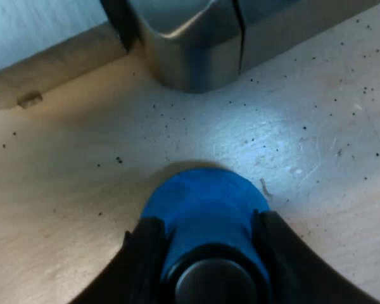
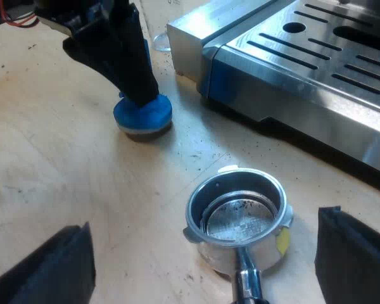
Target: Grind coffee beans and then tamp
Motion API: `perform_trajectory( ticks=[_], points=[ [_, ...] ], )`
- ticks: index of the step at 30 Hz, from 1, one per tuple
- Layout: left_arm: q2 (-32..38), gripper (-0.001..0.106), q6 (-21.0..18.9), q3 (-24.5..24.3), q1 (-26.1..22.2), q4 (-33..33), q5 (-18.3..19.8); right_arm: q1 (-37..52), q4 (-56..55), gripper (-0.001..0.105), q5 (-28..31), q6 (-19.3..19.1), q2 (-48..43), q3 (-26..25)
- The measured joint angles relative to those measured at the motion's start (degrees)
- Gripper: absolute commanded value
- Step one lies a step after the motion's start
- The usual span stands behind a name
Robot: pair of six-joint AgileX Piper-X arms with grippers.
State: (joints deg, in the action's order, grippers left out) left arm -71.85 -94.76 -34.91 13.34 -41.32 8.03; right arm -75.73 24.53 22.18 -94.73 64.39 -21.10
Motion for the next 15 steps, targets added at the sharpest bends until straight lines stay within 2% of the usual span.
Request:
perform_trajectory(
  ticks=[2, 5, 9, 11, 15],
  points=[
    [-0.3, 0.058, 0.0, 0.0, 0.0, 0.0, 0.0, 0.0, 0.0, 0.072, 0.0, 0.0, 0.0, 0.0],
    [-0.3, 0.072, 0.0, 0.0, 0.0, 0.0, 0.0, 0.0, 0.0, 0.072, 0.0, 0.0, 0.0, 0.0],
    [-0.1, 0.076, 0.0, 0.0, 0.0, -0.9, 0.2, 0.0, 0.0, 0.072, 0.0, 0.0, 0.0, 0.0],
    [0.6, 0.076, 0.0, 0.0, 0.0, -1.7, 1.8, 0.0, 0.0, 0.072, 0.0, 0.0, 0.0, 0.0],
    [5.7, 0.076, 0.0, 0.0, 0.0, -2.4, 2.1, 0.0, 0.0, 0.072, 0.0, 0.0, -0.1, 0.0]
  ],
)
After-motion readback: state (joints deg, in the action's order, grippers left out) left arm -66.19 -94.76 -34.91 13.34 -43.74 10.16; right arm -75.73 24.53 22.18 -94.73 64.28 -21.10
